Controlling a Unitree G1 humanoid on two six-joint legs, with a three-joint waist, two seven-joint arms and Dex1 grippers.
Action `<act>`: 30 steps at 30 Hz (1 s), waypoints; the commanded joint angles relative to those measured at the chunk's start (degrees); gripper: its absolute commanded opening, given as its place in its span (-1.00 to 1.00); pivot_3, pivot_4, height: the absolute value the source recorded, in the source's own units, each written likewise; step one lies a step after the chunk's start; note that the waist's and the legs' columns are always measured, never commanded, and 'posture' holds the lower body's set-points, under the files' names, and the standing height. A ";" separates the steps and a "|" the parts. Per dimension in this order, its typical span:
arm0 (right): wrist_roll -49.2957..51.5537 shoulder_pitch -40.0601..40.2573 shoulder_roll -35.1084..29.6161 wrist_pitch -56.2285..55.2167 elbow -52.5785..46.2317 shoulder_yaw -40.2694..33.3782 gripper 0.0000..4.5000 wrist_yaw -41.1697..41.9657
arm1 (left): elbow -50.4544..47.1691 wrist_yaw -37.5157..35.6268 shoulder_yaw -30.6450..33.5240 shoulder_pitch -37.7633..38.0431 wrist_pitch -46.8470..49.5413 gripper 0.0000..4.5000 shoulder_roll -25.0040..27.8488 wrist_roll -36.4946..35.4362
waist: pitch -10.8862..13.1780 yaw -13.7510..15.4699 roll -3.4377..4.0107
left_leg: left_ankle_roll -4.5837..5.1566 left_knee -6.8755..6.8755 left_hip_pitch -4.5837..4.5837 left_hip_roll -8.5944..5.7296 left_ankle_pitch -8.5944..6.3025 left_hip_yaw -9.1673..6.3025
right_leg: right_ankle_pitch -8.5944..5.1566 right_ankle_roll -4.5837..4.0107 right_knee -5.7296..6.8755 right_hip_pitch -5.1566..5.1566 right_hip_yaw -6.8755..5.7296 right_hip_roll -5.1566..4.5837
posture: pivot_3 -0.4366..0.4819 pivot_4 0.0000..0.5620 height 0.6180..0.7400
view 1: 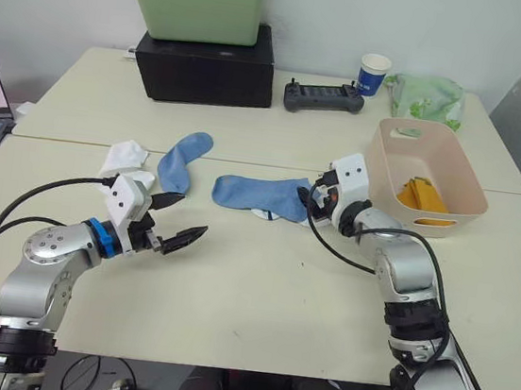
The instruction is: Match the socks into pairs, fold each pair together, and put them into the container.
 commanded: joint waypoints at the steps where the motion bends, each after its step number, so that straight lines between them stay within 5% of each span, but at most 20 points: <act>1: 1.08 -1.73 0.19 0.87 -1.01 -0.81 0.84 0.53 | -2.18 0.00 -0.58 -0.77 -0.61 1.00 -0.18 -0.02 | 0.00 0.00 0.00 | 0.00 0.00 0.00 0.00 0.00 0.00 | 0.00 0.00 0.00 0.00 0.00 0.00 | -0.05 -0.47 0.76; 6: 1.77 -3.35 1.51 1.04 2.09 -1.04 0.84 0.15 | -2.24 -0.10 -1.16 -1.21 -0.72 1.00 -0.04 -0.05 | 0.00 -0.10 0.00 | 0.00 0.00 0.01 0.00 0.00 0.00 | 0.00 0.00 0.01 -0.01 0.00 0.00 | -0.05 -0.47 0.76; 9: 1.32 -3.81 2.23 0.13 3.95 -0.21 0.60 0.37 | -2.73 -0.01 -1.25 -1.10 -0.46 1.00 -0.02 -0.11 | 0.00 -0.04 0.00 | 0.00 0.00 0.01 0.00 0.00 0.00 | 0.00 0.00 0.00 -0.01 0.00 0.00 | -0.05 -0.47 0.76; 20: -1.24 -2.28 1.80 -1.94 1.18 2.87 -0.98 0.36 | -4.70 0.53 -1.34 -0.96 1.07 1.00 -0.04 -0.72 | 0.00 -0.07 0.00 | 0.00 0.00 0.00 0.00 0.00 0.00 | 0.00 0.00 0.00 -0.02 0.01 0.00 | -0.05 -0.47 0.76; 30: -0.63 -0.33 -1.41 0.72 -15.91 4.85 -0.98 2.61 | -3.90 0.63 -0.97 -1.47 1.78 1.00 0.23 -0.99 | 0.01 -0.02 0.01 | 0.00 0.00 -0.03 0.00 0.00 -0.01 | 0.00 0.00 -0.01 -0.03 0.00 0.00 | -0.05 -0.47 0.76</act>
